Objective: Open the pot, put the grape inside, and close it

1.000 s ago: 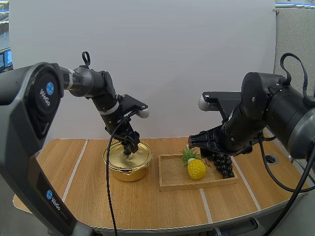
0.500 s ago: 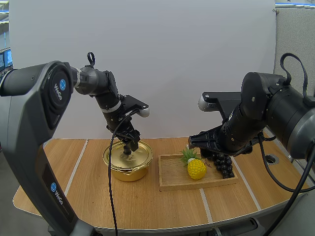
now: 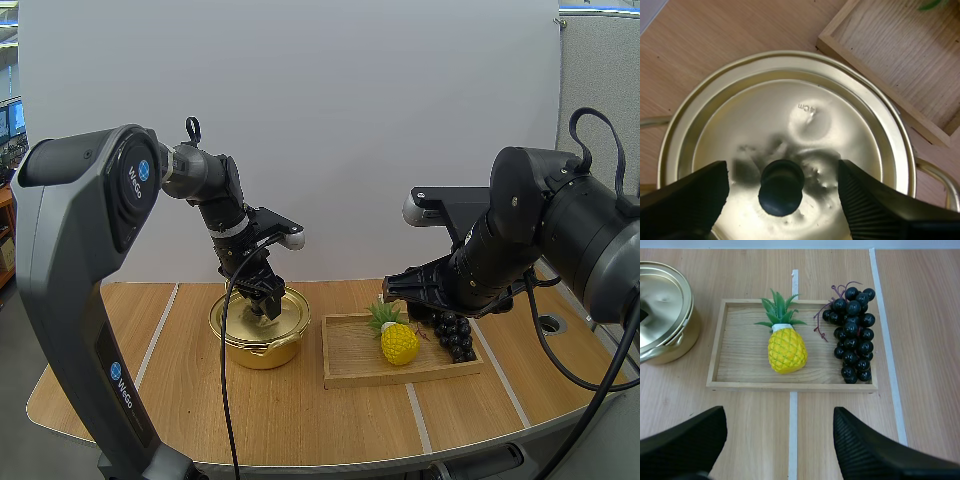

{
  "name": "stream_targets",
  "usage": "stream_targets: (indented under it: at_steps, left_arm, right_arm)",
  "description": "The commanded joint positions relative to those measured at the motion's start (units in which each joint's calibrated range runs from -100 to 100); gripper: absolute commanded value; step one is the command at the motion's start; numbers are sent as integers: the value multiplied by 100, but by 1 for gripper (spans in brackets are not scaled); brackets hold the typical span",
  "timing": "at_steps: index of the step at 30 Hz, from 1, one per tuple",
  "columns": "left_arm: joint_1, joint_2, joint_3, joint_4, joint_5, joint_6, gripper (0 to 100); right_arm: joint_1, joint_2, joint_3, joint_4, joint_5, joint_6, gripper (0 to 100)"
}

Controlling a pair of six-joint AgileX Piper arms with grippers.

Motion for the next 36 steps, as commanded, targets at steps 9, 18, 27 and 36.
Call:
stream_targets:
  at_steps: [9, 18, 27, 36]
  left_arm:
    - [-18, 60, -26, 11, 167, -96, 100]
    - [-18, 60, -26, 11, 167, -96, 0]
    - [-18, -386, -374, 11, 617, -318, 0]
    - [-18, -1419, -1133, 84, 1412, -539, 0]
  right_arm:
    - [-17, -23, -54, -44, 44, 27, 100]
    - [-17, -23, -54, -44, 44, 27, 100]
    - [-17, -23, -54, -44, 44, 27, 100]
    - [-17, -23, -54, -44, 44, 27, 100]
